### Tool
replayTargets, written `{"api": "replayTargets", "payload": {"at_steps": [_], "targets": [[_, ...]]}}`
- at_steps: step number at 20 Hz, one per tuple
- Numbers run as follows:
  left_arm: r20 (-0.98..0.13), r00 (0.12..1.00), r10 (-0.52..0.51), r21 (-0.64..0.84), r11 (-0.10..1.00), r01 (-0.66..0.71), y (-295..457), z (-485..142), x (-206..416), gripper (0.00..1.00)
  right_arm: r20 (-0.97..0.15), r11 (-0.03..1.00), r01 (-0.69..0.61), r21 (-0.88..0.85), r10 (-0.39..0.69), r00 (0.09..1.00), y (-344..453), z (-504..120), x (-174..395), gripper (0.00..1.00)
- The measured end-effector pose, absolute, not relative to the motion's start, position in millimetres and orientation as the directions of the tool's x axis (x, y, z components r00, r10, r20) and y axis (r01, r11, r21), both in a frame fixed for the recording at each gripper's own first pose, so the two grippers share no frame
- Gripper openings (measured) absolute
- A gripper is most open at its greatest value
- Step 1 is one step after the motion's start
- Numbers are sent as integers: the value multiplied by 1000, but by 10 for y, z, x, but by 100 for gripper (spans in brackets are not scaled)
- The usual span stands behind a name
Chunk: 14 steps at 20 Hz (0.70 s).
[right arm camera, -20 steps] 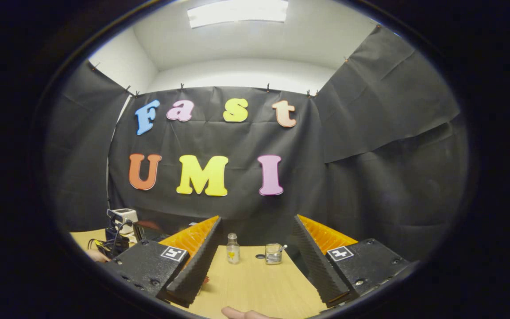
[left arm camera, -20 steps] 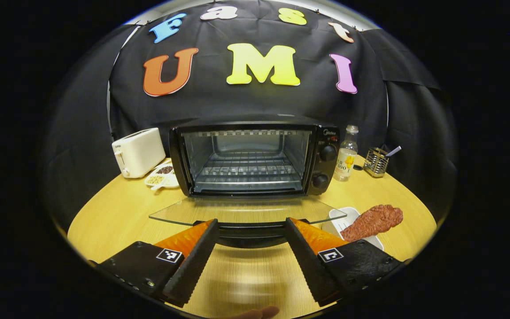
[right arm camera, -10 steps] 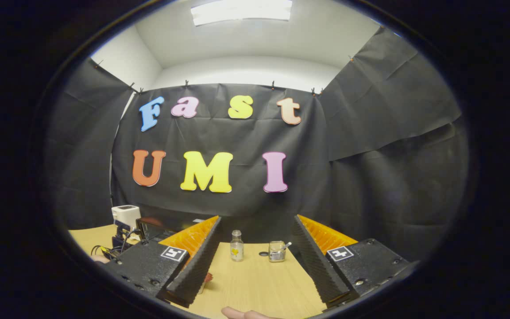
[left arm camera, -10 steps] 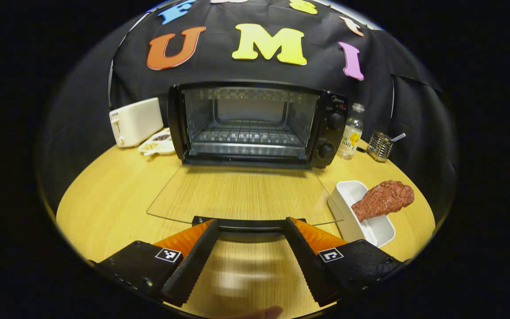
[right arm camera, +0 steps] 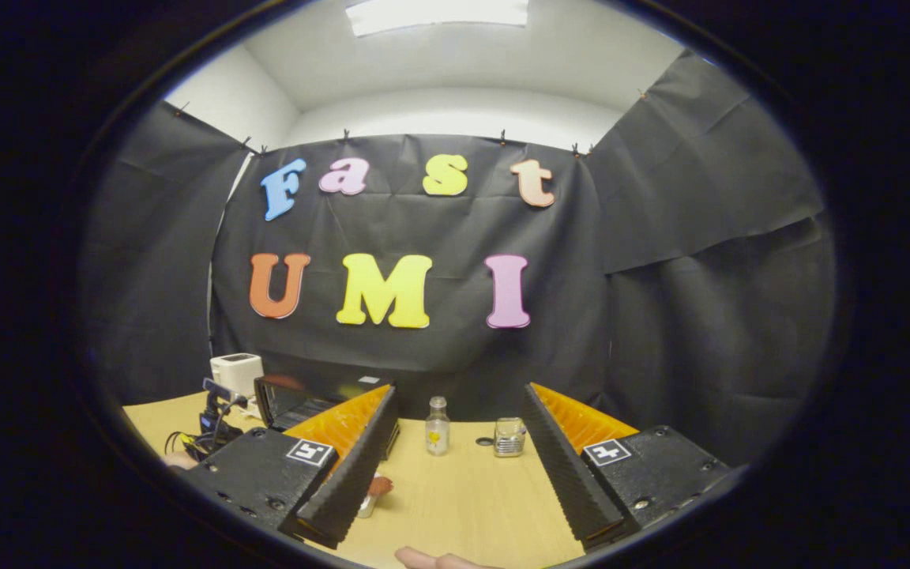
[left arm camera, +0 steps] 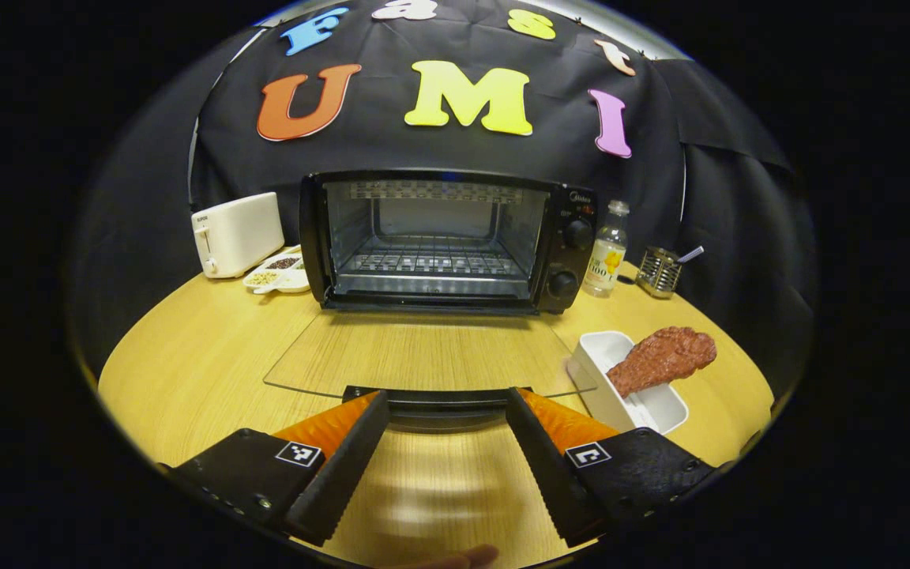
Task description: Open the electric oven with the left hand, put the food in, and close the electric oven.
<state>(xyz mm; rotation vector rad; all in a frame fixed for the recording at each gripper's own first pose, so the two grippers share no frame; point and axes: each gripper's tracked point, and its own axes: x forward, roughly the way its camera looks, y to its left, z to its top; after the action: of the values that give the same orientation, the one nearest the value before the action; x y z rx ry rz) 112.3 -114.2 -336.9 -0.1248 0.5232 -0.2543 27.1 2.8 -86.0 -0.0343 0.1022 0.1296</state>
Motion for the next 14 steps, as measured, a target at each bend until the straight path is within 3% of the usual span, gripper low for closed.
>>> {"api": "replayTargets", "payload": {"at_steps": [8,14], "targets": [[-235,950,-208,-137,974,179,-832,-2221,796,95,-312,977,-213,27,211,927,309,-1529,669,100],[-136,972,-190,-131,976,172,-663,-1674,412,95,-549,960,-258,111,276,789,511,-2375,935,100]]}}
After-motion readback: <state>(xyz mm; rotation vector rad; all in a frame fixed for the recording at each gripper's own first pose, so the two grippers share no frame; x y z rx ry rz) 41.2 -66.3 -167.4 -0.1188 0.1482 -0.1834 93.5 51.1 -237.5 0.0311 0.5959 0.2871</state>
